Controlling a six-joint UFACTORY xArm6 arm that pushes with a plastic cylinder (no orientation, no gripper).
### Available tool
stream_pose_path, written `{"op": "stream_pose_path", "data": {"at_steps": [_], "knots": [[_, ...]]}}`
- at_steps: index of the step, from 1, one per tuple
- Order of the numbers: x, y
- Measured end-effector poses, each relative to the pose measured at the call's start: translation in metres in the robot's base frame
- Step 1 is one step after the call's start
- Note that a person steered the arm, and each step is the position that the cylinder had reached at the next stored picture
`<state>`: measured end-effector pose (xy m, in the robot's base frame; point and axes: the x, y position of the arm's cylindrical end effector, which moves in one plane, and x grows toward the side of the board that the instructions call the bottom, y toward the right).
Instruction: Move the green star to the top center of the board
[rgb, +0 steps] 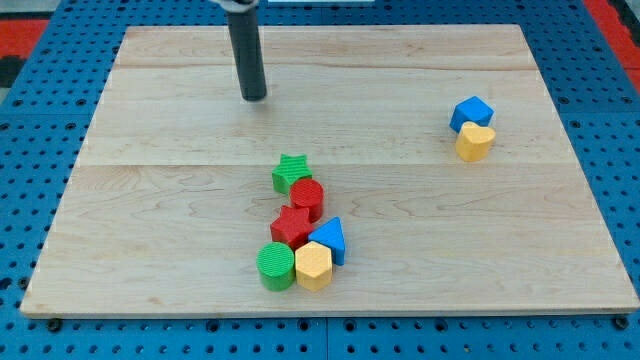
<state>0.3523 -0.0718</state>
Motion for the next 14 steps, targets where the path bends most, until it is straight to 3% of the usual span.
{"op": "stream_pose_path", "data": {"at_steps": [1,2,6,7,8,9,10,11,12,14], "knots": [[0.047,0.086],[0.068,0.130],[0.217,0.085],[0.258,0.110],[0.265,0.149],[0.266,0.126],[0.266,-0.007],[0.254,-0.031],[0.245,-0.028],[0.242,0.082]]}}
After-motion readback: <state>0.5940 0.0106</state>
